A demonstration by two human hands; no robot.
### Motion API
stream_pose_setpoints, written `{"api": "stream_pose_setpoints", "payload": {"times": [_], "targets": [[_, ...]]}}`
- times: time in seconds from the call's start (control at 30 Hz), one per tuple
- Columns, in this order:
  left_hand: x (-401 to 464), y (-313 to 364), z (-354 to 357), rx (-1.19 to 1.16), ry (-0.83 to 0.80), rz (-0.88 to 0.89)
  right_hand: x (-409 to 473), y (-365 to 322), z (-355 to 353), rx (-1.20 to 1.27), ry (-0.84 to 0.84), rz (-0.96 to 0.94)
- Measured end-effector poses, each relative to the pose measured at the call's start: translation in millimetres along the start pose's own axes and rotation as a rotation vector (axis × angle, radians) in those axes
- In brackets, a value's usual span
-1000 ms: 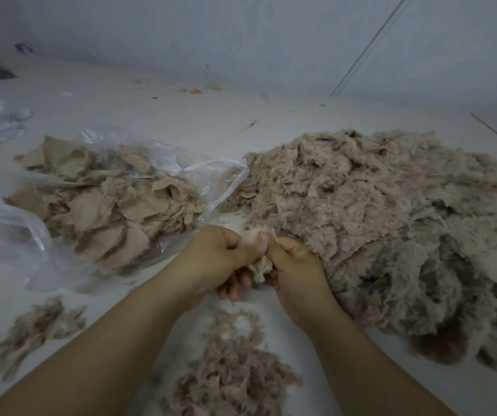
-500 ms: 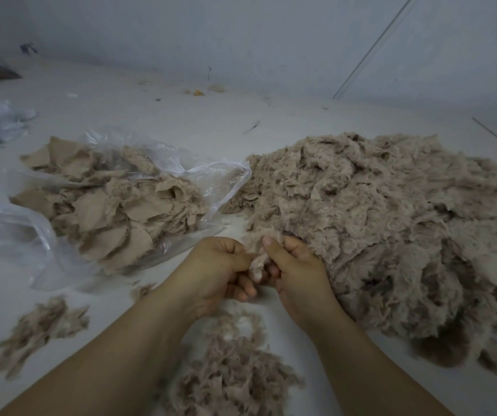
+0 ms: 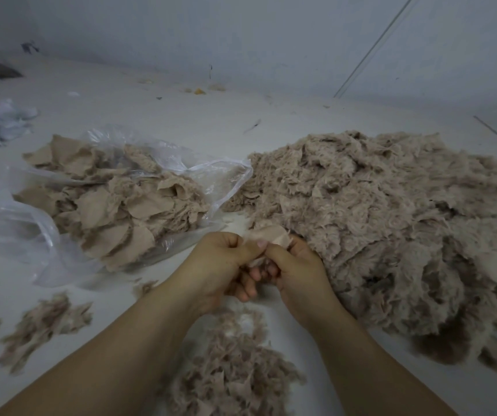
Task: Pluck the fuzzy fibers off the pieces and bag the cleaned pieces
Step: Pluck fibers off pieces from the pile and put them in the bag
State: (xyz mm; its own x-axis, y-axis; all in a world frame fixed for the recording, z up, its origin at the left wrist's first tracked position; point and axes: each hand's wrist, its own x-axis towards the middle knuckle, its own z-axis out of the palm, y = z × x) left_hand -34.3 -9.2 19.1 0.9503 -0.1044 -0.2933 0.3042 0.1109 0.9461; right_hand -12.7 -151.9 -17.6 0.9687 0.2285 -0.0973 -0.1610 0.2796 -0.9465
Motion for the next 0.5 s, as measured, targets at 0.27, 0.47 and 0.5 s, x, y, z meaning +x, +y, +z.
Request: {"api": "stream_pose_setpoints", "payload": {"times": [0.27,0.47,0.5], "targets": [[0.2,6.5,-10.7,-0.013,-0.038,0.022,-1.7,-1.2,3.7,0.016,0.013,-0.030],[-1.0,5.3,-25.4,-0.056,0.036,0.083,-3.2,-1.8,6.6,0.001,0.091,-0.023],[-2.2,5.0,-26.4,-0.043,0.015,0.087,-4.0,-2.6,7.8,0.002,0.091,-0.023]]}}
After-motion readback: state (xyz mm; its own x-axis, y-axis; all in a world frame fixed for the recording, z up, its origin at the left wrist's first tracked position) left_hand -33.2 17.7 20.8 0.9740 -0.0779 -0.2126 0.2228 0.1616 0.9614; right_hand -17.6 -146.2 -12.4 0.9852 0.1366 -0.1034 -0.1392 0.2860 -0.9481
